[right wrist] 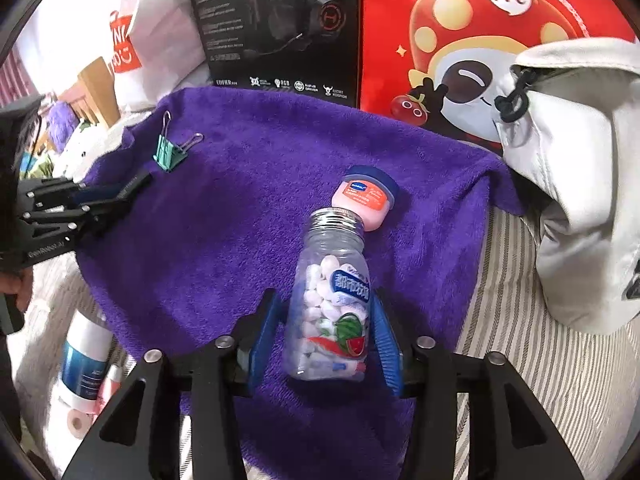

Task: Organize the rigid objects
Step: 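Release the case beside the clip while the right tool releases the bottle beside the jar, then grasp the white ADMID balm stick with the left tool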

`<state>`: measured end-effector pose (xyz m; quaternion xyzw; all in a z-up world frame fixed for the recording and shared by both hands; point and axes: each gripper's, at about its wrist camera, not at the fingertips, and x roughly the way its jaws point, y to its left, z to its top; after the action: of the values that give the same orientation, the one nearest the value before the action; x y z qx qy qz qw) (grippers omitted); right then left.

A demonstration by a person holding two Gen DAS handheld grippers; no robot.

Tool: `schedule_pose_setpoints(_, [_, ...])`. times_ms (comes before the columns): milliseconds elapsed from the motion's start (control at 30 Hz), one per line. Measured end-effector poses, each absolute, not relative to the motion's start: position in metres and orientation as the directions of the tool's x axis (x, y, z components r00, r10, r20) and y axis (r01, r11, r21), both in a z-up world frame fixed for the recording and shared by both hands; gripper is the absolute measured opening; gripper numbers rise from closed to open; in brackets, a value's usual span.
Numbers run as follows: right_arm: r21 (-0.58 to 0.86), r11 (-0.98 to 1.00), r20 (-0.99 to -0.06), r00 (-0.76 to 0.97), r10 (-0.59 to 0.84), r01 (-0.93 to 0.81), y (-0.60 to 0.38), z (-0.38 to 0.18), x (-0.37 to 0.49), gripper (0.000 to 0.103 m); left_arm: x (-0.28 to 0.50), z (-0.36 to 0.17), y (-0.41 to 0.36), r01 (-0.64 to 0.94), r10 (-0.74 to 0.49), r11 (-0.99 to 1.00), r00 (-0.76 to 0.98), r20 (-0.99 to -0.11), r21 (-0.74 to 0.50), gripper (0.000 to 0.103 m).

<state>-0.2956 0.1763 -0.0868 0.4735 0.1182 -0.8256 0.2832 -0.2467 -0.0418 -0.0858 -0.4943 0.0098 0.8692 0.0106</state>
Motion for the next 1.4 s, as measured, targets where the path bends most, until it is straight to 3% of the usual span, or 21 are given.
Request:
schedule_pose_setpoints(133, [0.097, -0.828, -0.833, -0.41, -0.371, 0.552, 0.19, -0.072, -0.287, 0.055, -0.239, -0.081, -0.042, -0.003, -0.009, -1.0, -0.508, -0.861, 0.012, 0.042])
schedule_pose_setpoints(200, [0.114, -0.831, -0.824, -0.416, -0.385, 0.544, 0.196, -0.062, -0.279, 0.057, -0.232, -0.075, -0.041, 0.008, -0.017, -1.0, -0.518, -0.855, 0.015, 0.057])
schedule_pose_setpoints(233, [0.118, -0.833, -0.819, -0.421, -0.389, 0.54, 0.199, -0.058, -0.276, 0.061, -0.227, -0.072, -0.04, 0.015, -0.021, -1.0, -0.524, -0.851, 0.015, 0.063])
schedule_pose_setpoints(300, [0.121, -0.839, -0.805, -0.442, -0.395, 0.53, 0.202, -0.048, -0.267, 0.071, -0.217, -0.064, -0.037, 0.029, -0.023, -1.0, -0.531, -0.847, 0.009, 0.083])
schedule_pose_setpoints(367, [0.124, -0.848, -0.789, -0.466, -0.399, 0.516, 0.207, -0.037, -0.253, 0.089, -0.206, -0.058, -0.034, 0.032, 0.004, -0.999, -0.537, -0.844, -0.025, 0.085])
schedule_pose_setpoints(467, [0.131, -0.856, -0.786, -0.474, -0.397, 0.5, 0.211, -0.029, -0.235, 0.099, -0.187, -0.054, -0.026, 0.034, 0.042, -0.997, -0.539, -0.841, -0.071, 0.091])
schedule_pose_setpoints(667, [0.133, -0.888, -0.802, -0.478, -0.358, 0.441, 0.219, -0.036, -0.198, 0.103, -0.153, -0.056, -0.007, 0.044, 0.104, -0.987, -0.547, -0.831, -0.153, 0.092])
schedule_pose_setpoints(967, [0.229, -0.891, -0.819, -0.417, -0.394, 0.393, 0.242, -0.055, -0.148, 0.103, -0.152, -0.088, 0.026, 0.052, 0.074, -0.992, -0.477, -0.876, -0.112, 0.092])
schedule_pose_setpoints(1400, [0.235, -0.889, -0.838, -0.381, -0.39, 0.393, 0.257, -0.077, -0.129, 0.103, -0.131, -0.098, 0.031, 0.049, -0.104, -0.995, -0.462, -0.881, 0.092, 0.092])
